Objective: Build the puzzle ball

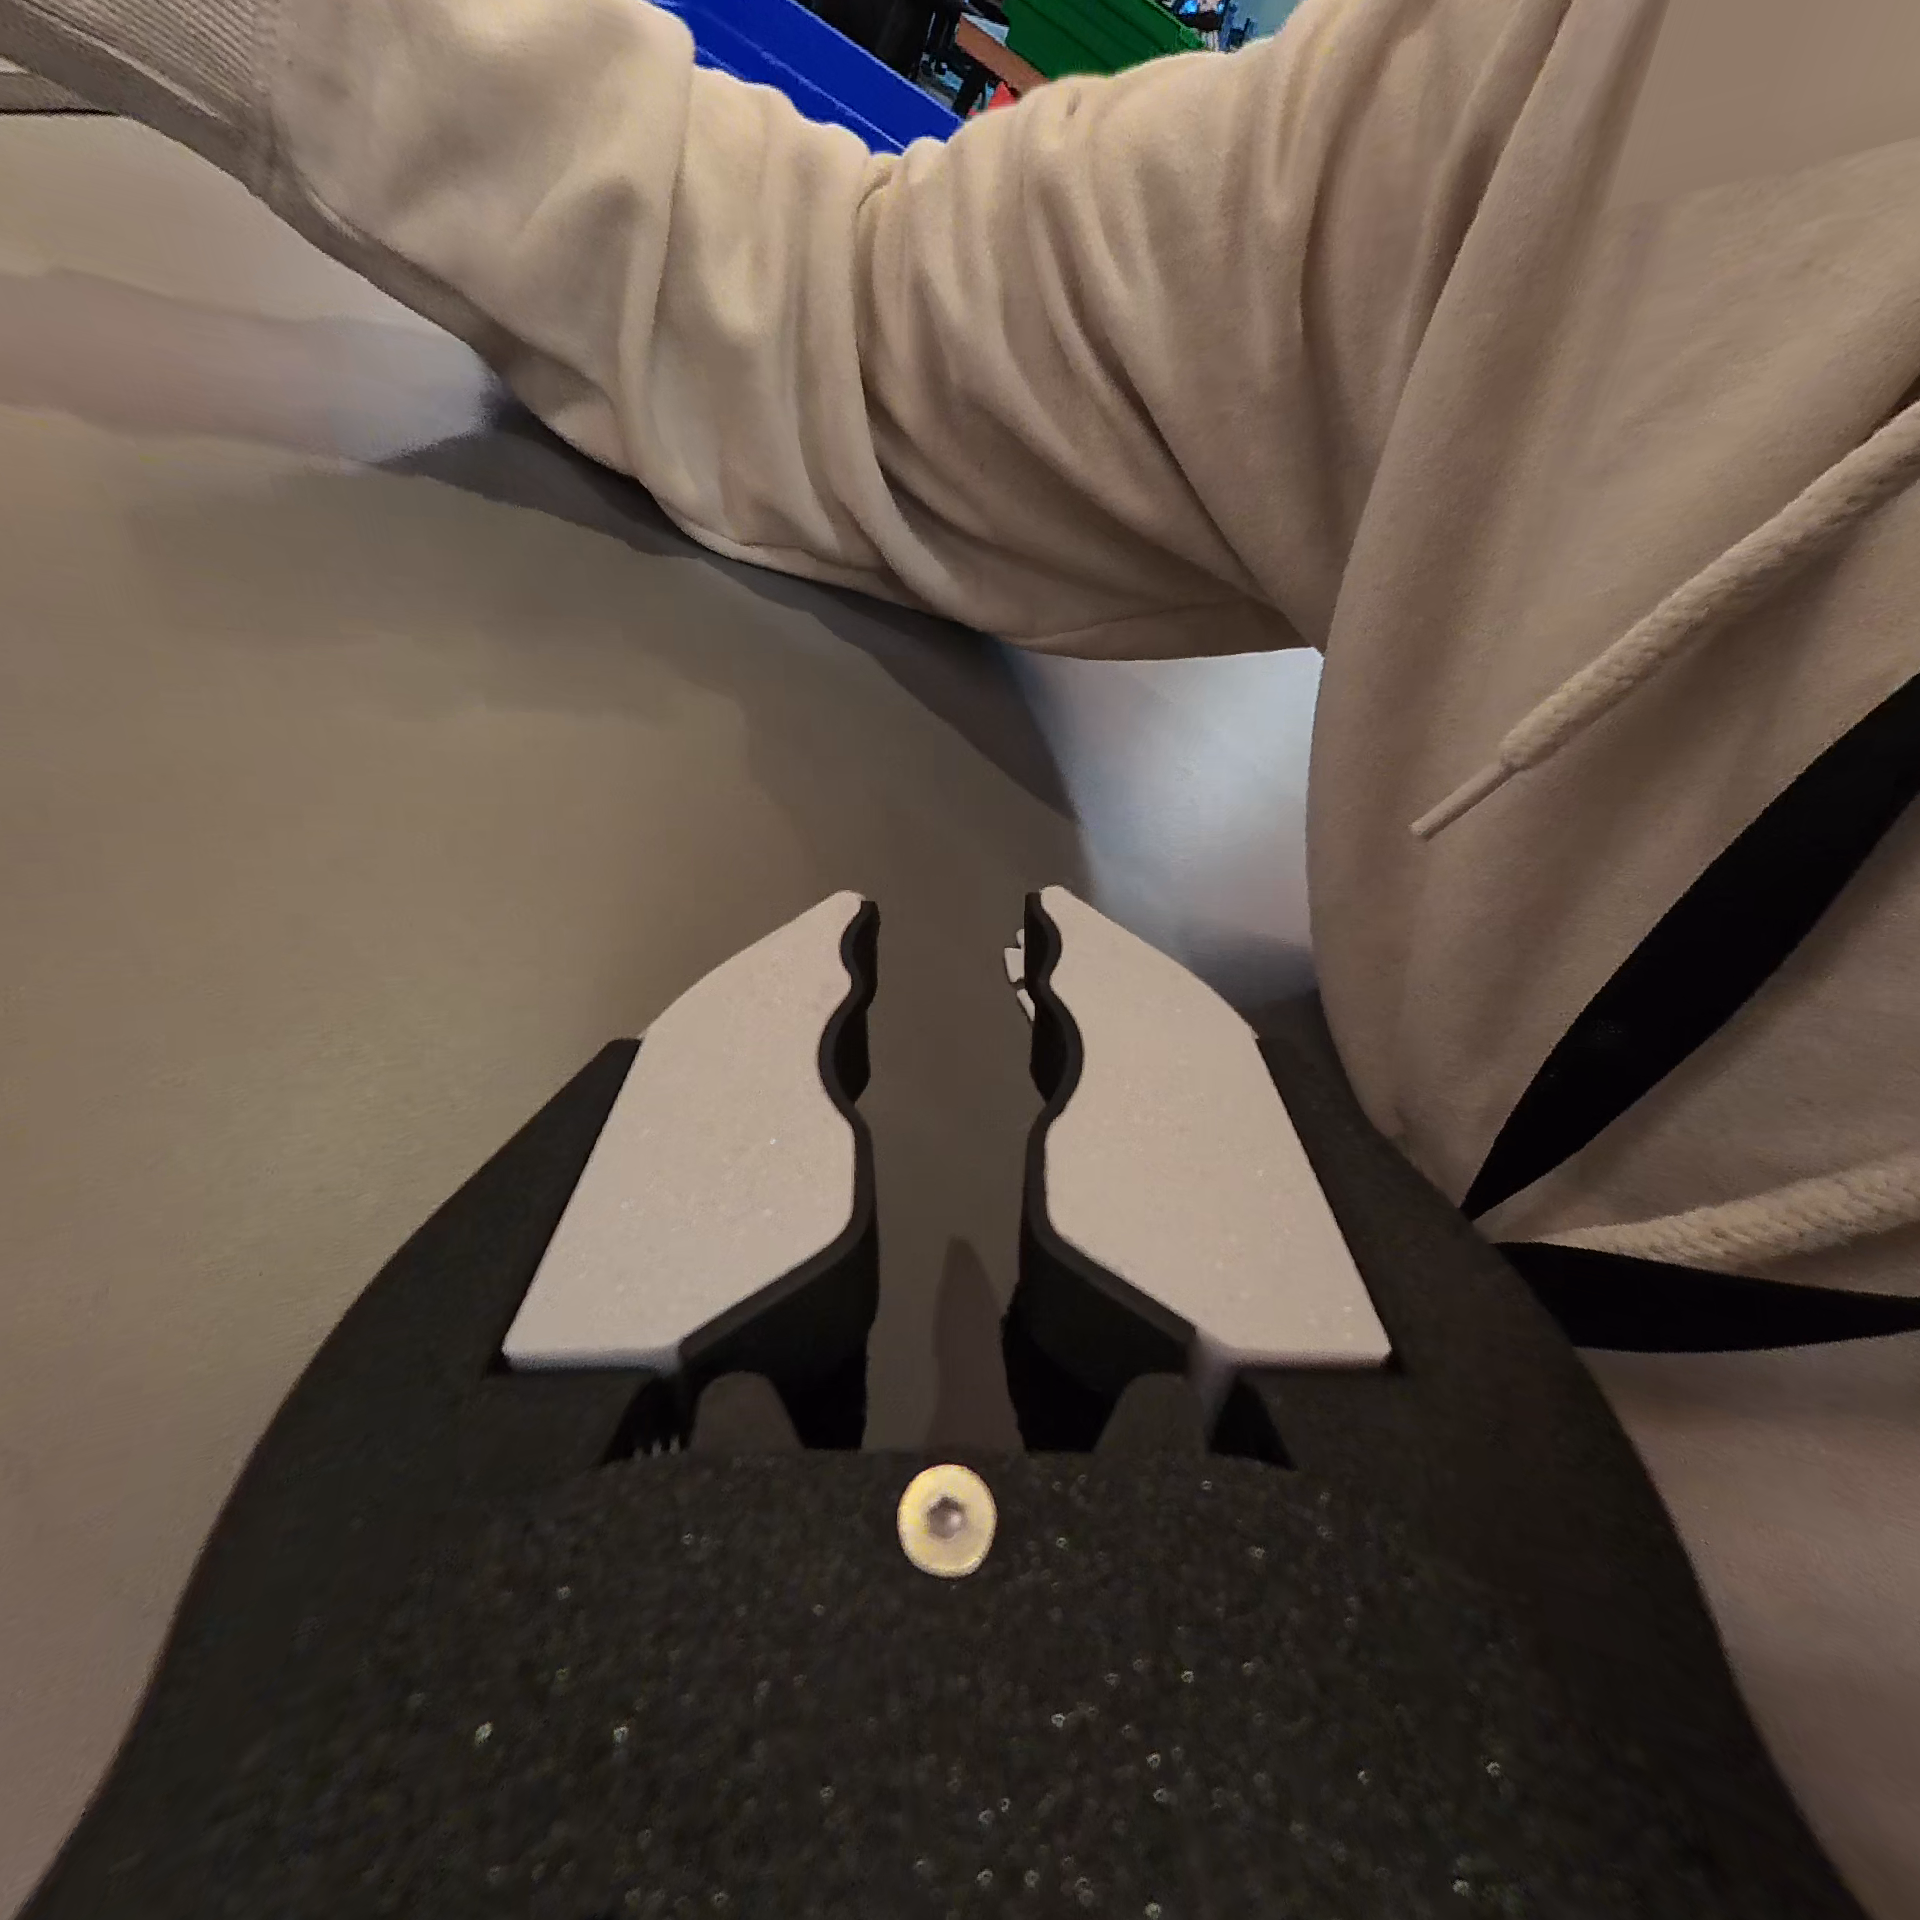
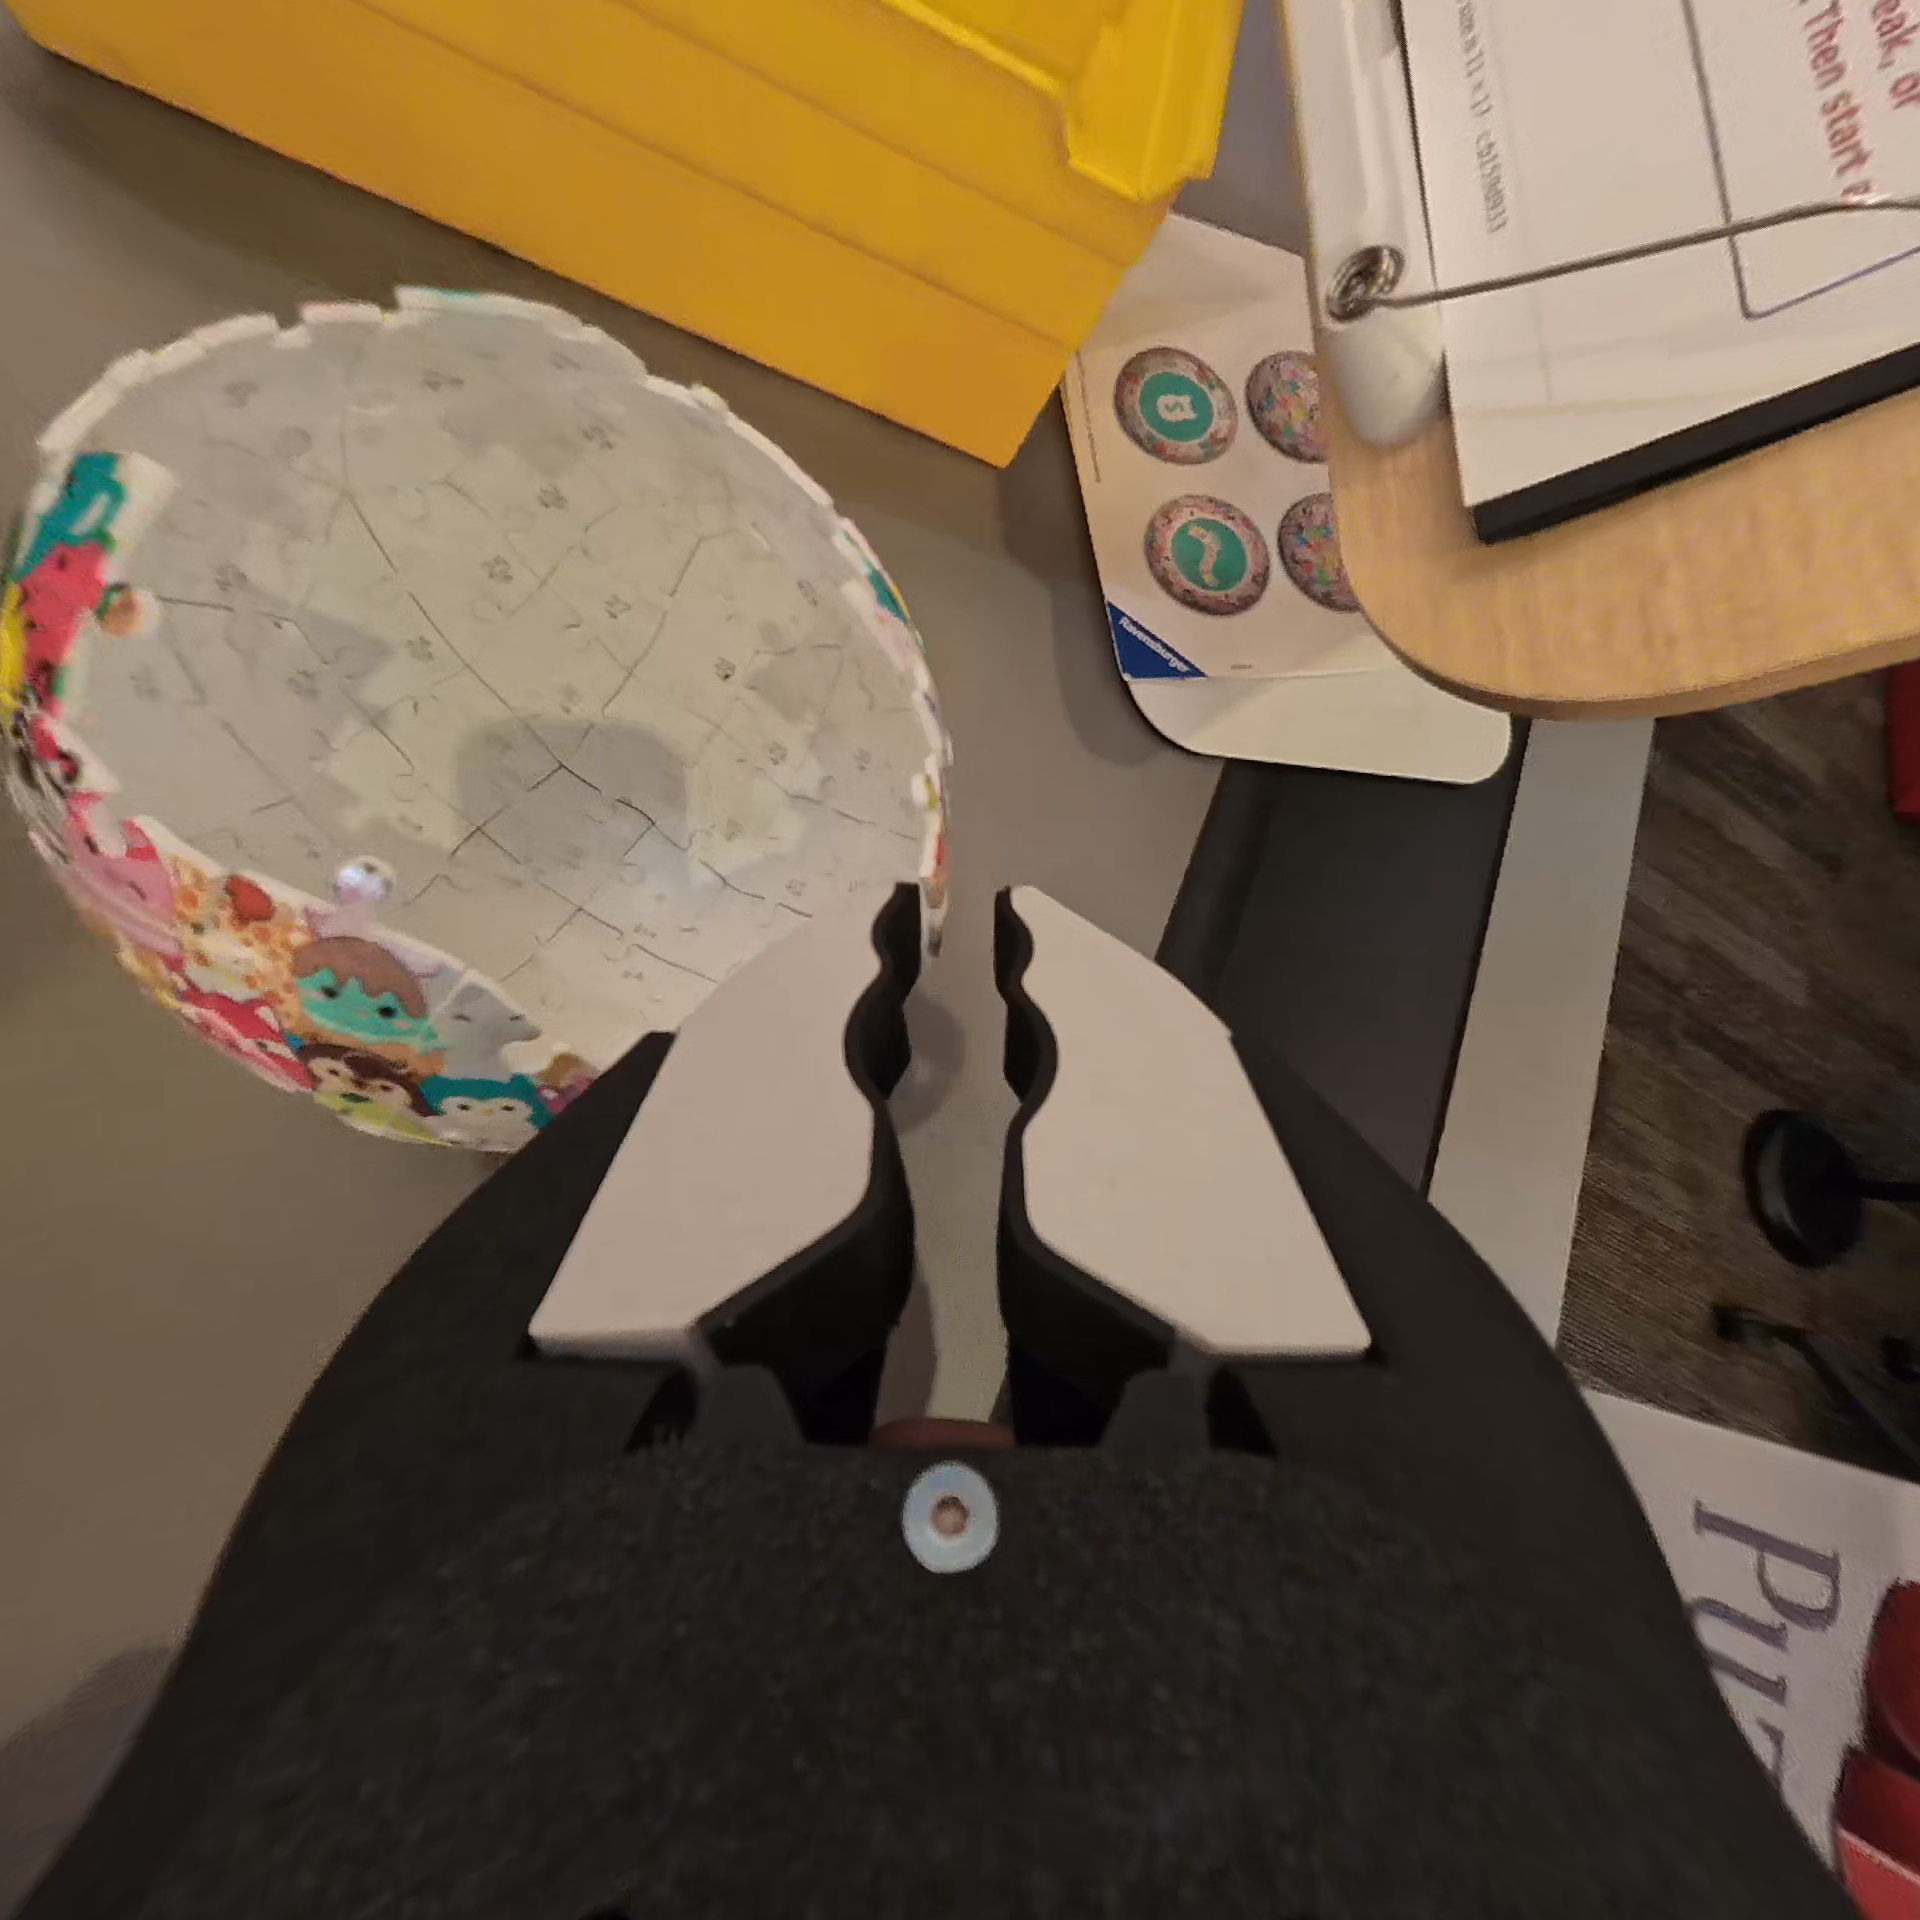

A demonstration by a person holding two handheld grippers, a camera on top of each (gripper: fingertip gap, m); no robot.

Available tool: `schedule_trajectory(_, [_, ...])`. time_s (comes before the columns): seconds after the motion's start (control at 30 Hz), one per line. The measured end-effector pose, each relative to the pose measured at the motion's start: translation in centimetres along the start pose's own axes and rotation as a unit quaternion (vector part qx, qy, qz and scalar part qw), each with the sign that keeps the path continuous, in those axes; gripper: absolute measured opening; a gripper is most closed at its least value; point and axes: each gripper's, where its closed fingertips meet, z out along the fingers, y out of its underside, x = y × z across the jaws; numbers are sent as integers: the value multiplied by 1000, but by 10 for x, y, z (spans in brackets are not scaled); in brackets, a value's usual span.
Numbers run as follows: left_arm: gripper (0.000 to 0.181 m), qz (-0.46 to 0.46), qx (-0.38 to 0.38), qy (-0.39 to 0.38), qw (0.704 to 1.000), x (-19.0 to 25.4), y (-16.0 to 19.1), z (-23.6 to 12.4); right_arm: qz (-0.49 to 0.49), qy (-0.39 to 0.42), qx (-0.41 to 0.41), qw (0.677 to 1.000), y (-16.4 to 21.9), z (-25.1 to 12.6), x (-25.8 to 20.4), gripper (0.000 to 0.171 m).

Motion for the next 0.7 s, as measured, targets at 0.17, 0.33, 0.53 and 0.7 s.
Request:
schedule_trajectory(0.17, [26,1,0,4,1000,4,1,1,13,6,-2,1000,0,3,-4,9])
schedule_trajectory(0.33, [26,0,-2,5,1000,5,1,2,33,0,5,999,-2,7,-4,6])
schedule_trajectory(0.53, [26,-7,4,8,1000,5,-1,1,57,2,3,998,-4,7,-3,3])
schedule_trajectory(0.7, [26,-6,6,8,1000,5,-2,0,72,2,1,997,-4,8,-4,3])
